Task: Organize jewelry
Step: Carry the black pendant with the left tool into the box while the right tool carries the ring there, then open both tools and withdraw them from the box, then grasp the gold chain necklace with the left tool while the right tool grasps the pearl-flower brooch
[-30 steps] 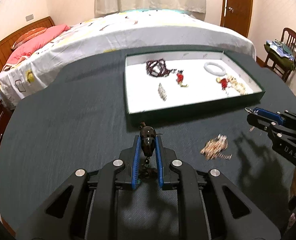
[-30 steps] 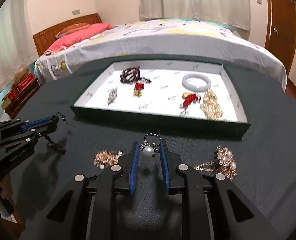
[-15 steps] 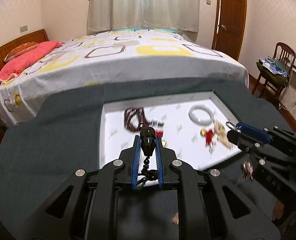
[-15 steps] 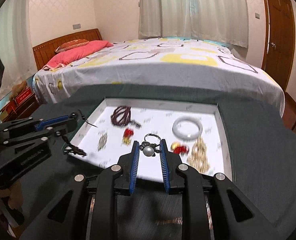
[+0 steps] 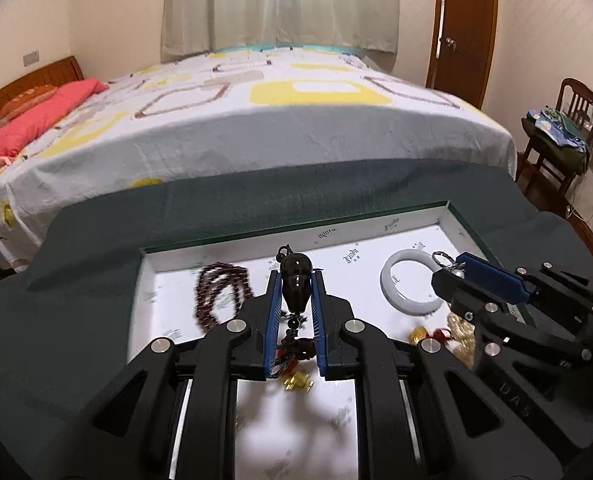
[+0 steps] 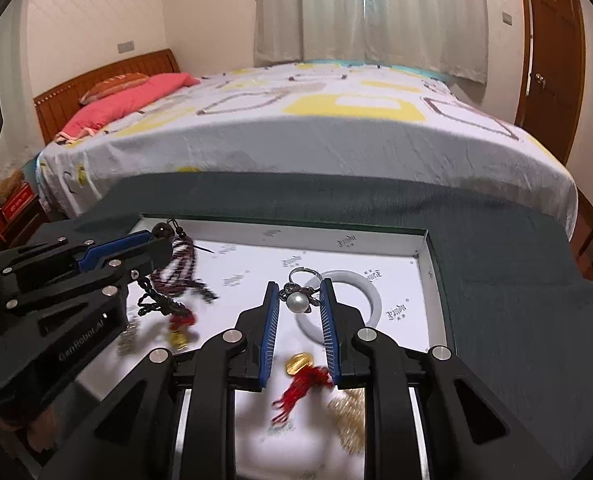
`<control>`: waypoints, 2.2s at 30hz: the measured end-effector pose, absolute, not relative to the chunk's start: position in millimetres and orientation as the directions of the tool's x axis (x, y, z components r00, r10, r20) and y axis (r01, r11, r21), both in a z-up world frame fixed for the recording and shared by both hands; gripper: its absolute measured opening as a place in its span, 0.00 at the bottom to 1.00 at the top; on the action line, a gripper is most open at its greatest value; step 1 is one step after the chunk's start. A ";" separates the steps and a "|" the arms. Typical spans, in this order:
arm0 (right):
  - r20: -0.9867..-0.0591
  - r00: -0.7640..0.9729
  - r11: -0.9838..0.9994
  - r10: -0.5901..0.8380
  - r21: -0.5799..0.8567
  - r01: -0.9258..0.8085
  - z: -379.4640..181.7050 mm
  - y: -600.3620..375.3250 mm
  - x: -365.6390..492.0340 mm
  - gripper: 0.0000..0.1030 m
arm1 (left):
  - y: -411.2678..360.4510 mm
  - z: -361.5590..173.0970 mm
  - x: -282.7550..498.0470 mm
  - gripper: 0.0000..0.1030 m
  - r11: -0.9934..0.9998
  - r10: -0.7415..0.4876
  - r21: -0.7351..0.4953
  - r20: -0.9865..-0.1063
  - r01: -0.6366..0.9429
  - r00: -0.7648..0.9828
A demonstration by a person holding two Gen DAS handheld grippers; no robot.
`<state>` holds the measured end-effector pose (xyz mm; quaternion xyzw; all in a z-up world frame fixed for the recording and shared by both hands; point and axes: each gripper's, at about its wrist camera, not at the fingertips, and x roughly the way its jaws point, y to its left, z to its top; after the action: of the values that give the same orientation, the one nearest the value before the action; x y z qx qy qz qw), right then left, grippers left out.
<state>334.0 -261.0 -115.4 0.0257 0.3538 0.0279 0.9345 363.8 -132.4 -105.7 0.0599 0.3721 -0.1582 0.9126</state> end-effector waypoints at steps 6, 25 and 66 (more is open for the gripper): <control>-0.703 0.708 0.997 0.069 0.078 -0.020 -132.3 -271.3 356.8 0.21 | -141.9 -124.5 391.8 0.15 0.949 -0.233 -0.031 -0.737 0.313 0.634; -0.754 0.654 0.997 0.064 0.074 -0.012 -142.2 -271.8 368.2 0.23 | -144.0 -146.7 416.1 0.36 0.954 -0.217 -0.051 -0.798 0.296 0.562; -0.682 0.729 0.996 0.059 0.092 0.005 -115.3 -263.4 221.7 0.48 | -99.0 -94.2 260.4 0.76 0.970 -0.173 0.002 -0.694 0.241 0.699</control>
<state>221.7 -263.4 -115.3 0.0437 0.3680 0.0146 0.9287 260.4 -99.0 -94.2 0.0462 0.3715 -0.1124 0.9205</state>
